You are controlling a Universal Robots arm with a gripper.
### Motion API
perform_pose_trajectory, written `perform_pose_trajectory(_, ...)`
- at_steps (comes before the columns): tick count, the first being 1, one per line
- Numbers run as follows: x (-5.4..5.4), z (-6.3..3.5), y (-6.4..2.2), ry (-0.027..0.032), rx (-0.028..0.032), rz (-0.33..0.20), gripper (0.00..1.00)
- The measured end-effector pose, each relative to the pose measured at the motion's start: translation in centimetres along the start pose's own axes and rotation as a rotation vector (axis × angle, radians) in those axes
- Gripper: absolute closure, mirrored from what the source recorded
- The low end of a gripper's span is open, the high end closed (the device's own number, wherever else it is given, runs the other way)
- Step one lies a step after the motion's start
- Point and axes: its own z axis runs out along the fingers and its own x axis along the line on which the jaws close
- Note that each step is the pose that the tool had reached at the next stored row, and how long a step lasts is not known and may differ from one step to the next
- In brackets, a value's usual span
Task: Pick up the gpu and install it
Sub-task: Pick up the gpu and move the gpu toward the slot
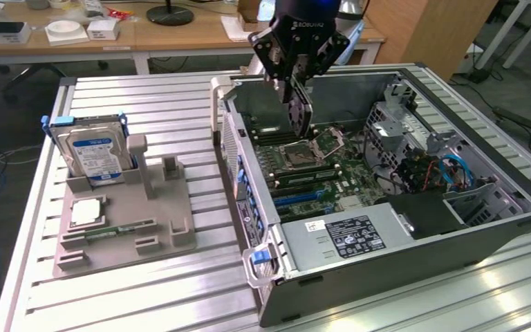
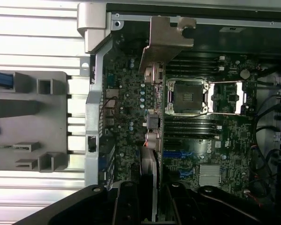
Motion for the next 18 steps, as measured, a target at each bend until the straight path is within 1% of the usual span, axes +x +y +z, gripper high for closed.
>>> perform_pose_trajectory(18, -3.6, 0.10, -0.04, 0.0002, -0.0002, -0.010, 0.73)
